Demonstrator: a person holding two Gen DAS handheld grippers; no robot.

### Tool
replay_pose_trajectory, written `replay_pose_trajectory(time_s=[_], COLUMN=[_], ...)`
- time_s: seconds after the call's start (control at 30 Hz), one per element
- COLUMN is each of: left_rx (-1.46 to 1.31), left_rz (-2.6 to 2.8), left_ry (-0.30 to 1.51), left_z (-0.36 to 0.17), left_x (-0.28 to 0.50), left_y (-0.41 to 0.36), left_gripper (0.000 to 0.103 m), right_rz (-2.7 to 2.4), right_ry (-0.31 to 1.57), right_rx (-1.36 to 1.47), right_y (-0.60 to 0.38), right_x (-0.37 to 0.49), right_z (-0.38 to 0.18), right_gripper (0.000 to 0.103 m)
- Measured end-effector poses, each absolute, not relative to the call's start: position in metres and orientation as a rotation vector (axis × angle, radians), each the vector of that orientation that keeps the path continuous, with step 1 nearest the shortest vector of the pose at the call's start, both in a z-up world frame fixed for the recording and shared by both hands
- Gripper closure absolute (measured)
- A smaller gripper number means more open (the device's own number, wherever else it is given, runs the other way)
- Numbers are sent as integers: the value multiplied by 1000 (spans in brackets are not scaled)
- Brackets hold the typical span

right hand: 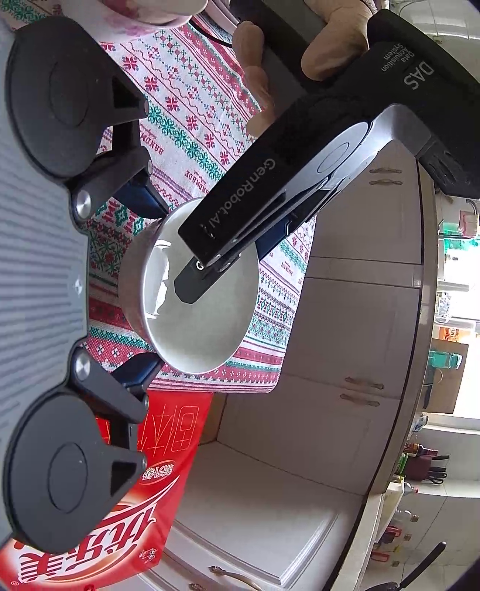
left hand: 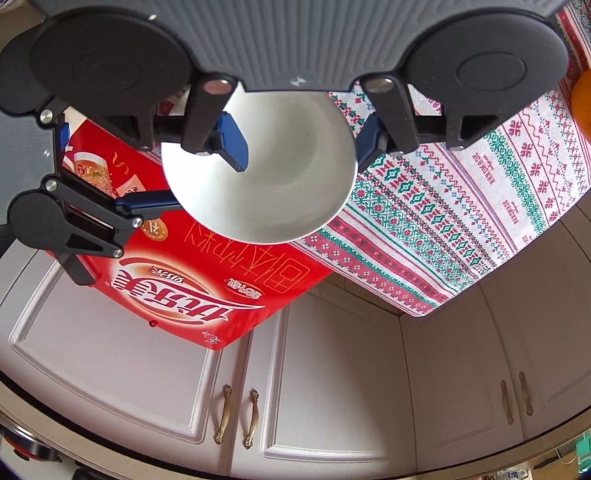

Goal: Organize plates and bowls
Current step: 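Lift the white bowl with the left tool and carry it over the nested bowls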

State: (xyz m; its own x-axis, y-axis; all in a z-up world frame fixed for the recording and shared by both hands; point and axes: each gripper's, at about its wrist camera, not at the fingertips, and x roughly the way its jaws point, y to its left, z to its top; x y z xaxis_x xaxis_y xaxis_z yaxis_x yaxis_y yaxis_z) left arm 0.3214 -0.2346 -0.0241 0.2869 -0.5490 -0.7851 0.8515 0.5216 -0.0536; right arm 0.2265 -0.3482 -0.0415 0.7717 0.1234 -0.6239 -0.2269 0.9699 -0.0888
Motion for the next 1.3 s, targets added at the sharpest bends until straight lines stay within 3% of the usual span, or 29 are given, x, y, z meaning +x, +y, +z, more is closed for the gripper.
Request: replay_pose_trajectory(time_s=[0.8, 1.3], left_rx=[351, 315], left_rz=[-887, -785], left_ry=[752, 741], left_z=[37, 41], left_x=[218, 169], left_y=[-138, -77], left_gripper=[42, 42], right_rz=[306, 434], right_ry=[606, 600], right_rx=[-190, -198], right_y=[-276, -226], right_x=[128, 92], right_z=[22, 29], right_gripper=[20, 20])
